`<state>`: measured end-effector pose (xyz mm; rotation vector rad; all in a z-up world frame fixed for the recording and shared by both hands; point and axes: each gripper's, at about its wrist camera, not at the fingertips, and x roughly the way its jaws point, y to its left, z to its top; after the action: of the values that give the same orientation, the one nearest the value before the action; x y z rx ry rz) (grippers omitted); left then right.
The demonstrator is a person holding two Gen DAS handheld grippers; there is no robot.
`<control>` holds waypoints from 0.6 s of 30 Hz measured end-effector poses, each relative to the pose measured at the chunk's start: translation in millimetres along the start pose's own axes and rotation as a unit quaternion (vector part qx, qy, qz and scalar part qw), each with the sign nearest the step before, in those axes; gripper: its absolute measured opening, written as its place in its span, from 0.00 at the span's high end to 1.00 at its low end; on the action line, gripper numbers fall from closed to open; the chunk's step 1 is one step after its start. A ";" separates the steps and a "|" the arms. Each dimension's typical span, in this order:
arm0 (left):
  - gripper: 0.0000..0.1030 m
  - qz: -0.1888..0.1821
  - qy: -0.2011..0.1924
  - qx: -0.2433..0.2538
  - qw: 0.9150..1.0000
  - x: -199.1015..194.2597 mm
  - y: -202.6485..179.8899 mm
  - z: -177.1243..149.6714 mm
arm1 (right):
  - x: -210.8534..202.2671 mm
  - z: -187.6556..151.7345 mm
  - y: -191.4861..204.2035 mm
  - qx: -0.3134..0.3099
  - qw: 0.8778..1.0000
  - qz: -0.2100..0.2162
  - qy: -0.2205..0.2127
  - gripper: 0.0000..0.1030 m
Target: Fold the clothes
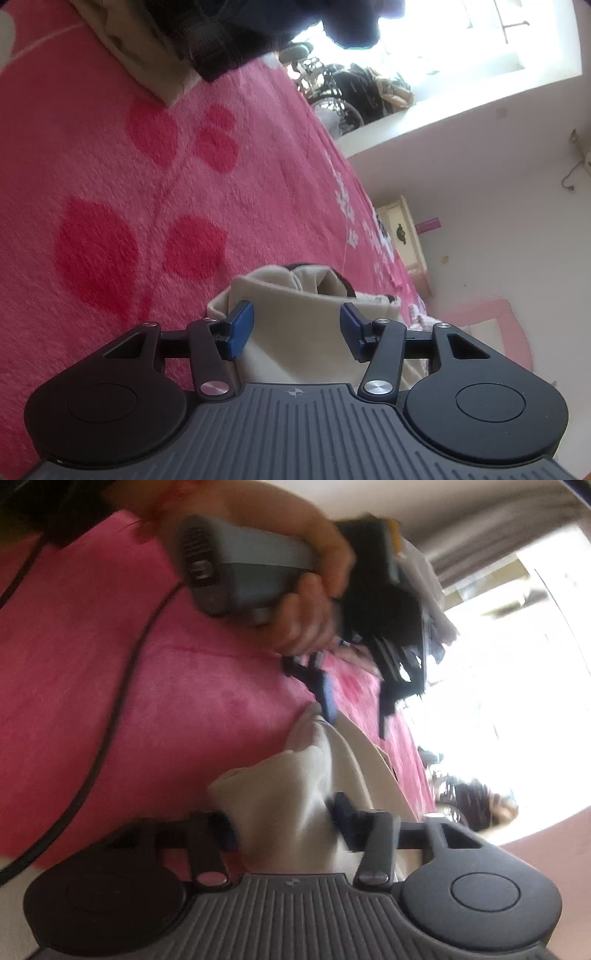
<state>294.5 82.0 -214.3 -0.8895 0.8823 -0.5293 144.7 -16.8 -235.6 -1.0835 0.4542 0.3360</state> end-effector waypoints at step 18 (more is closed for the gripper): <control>0.42 0.011 -0.057 -0.042 0.997 -16.1 16.5 14.7 | -39.1 -50.3 -181.8 0.436 0.899 0.030 -0.032 0.82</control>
<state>298.8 108.9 -216.4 -0.9764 0.8145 -0.4218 188.0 -142.4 -96.1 -0.1788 0.5056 0.1821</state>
